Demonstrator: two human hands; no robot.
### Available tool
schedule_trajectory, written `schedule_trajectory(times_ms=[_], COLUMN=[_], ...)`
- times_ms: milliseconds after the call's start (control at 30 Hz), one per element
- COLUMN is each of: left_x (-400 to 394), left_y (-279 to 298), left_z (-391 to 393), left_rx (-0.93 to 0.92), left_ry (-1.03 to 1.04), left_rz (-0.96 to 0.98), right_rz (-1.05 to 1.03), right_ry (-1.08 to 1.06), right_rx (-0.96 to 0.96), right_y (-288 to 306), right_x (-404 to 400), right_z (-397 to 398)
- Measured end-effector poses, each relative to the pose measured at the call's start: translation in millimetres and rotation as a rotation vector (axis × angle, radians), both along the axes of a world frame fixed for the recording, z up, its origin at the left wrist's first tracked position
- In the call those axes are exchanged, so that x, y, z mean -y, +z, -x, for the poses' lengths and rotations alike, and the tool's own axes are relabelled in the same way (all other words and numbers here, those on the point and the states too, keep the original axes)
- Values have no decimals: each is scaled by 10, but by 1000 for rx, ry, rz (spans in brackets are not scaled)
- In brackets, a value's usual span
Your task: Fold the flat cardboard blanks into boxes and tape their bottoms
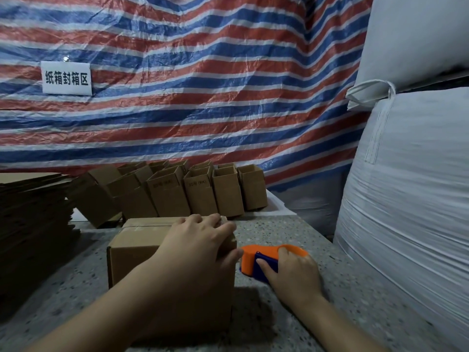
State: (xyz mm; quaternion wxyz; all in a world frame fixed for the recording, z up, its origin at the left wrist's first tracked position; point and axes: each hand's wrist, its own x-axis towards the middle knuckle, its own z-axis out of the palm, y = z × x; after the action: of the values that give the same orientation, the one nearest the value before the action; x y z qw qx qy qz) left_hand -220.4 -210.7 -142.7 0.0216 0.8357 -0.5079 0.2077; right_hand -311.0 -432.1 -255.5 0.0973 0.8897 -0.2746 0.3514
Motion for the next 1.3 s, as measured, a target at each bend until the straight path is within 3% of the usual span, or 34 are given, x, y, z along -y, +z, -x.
schedule_trajectory(times_ms=[367, 467, 533, 633, 800, 933, 1033, 1167, 1300], left_x=[5, -3, -8, -8, 15, 4, 11, -8, -12], left_y=[8, 19, 23, 24, 53, 54, 38, 8, 16], left_z=[26, 31, 37, 31, 26, 37, 30, 25, 59], left_rx=[-5, -16, -21, -14, 32, 45, 40, 31, 12], left_ry=[12, 6, 7, 6, 19, 20, 15, -5, 1], left_rz=[4, 10, 10, 1, -45, -46, -32, 3, 19], right_rz=[-433, -454, -428, -546, -760, -810, -1157, -1713, -1787], right_ry=[-44, -23, 140, 432, 540, 529, 452, 390, 458], right_rx=[-275, -166, 95, 415, 253, 218, 344, 182, 183], right_y=[350, 552, 712, 945, 1009, 960, 1027, 981, 837], right_x=[59, -24, -155, -502, -911, -997, -964, -868, -867], right_z=[-20, -9, 21, 101, 177, 160, 87, -51, -110])
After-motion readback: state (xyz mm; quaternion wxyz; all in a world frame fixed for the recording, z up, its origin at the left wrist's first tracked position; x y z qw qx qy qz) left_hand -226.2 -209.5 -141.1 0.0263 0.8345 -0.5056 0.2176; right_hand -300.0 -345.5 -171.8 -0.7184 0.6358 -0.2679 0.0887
